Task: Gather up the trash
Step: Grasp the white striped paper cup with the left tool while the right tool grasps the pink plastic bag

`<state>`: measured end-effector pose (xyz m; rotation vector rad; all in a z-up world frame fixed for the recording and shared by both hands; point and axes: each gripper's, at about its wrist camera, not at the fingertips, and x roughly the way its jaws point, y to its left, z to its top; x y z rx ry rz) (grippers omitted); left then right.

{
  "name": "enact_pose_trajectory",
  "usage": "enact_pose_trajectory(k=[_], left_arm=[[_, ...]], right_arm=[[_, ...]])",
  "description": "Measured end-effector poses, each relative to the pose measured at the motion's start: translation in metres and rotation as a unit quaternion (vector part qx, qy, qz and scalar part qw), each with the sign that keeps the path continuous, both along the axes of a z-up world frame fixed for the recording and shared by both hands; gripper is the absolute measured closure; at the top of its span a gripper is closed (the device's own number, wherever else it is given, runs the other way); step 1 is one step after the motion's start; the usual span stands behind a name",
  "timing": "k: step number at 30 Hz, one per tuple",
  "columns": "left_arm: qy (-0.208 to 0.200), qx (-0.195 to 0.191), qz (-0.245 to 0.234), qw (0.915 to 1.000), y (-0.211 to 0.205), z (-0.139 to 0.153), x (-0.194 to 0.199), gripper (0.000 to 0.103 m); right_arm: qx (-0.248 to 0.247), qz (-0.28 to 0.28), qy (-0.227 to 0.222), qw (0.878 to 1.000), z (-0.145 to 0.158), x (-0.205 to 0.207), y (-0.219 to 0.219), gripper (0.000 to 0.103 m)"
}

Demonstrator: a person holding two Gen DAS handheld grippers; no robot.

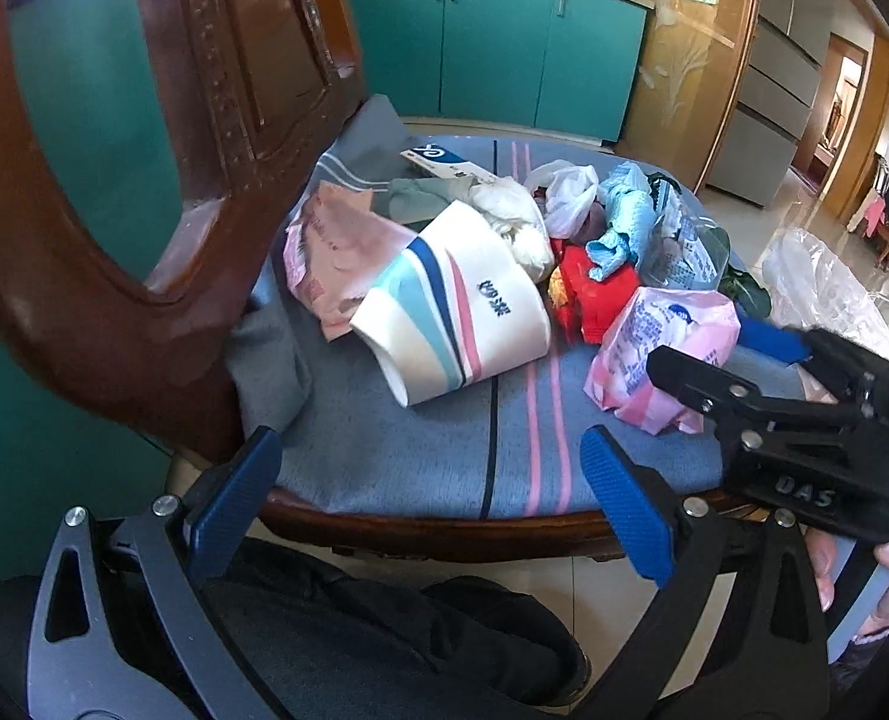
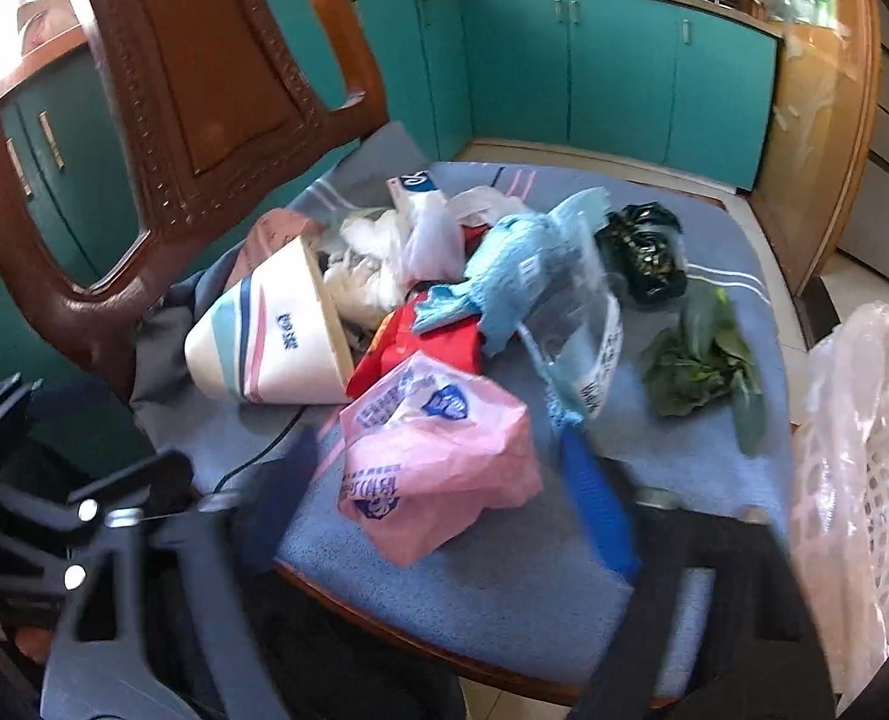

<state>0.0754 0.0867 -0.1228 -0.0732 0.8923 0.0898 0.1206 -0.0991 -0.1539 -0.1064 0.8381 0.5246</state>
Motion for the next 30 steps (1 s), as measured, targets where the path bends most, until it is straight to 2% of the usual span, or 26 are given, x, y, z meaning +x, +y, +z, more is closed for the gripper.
enact_pose_trajectory(k=[2,7,11,16,17,19,25,30], left_arm=[[-0.003,0.003,-0.011,0.9999,-0.001,0.002,0.007,0.004],[-0.019,0.042,-0.045,0.998,-0.007,0.007,0.037,0.004],[0.019,0.049,-0.086,0.9949,-0.009,-0.008,0.064,0.004],[0.05,0.056,-0.107,0.9915,-0.009,-0.029,0.077,0.004],[0.05,0.053,-0.107,0.9915,-0.008,-0.03,0.077,0.005],[0.047,0.046,-0.109,0.9918,-0.008,-0.031,0.075,0.024],[0.038,0.04,-0.116,0.9917,-0.009,-0.029,0.06,0.035],[0.033,0.022,-0.129,0.9909,-0.01,-0.026,0.045,0.038]], right_arm=[[0.007,0.005,0.007,1.0,-0.001,0.0,-0.004,0.048],[-0.002,-0.01,-0.005,1.0,0.007,-0.003,-0.022,0.049],[0.008,-0.035,-0.009,0.999,0.016,-0.004,-0.045,0.049],[0.014,-0.058,-0.017,0.998,0.026,-0.003,-0.064,0.049],[0.016,-0.062,-0.018,0.998,0.027,-0.002,-0.067,0.049],[0.022,-0.067,-0.017,0.997,0.028,-0.002,-0.069,0.049],[0.027,-0.075,-0.019,0.997,0.029,0.0,-0.07,0.049],[0.027,-0.078,-0.017,0.996,0.029,0.0,-0.071,0.049]])
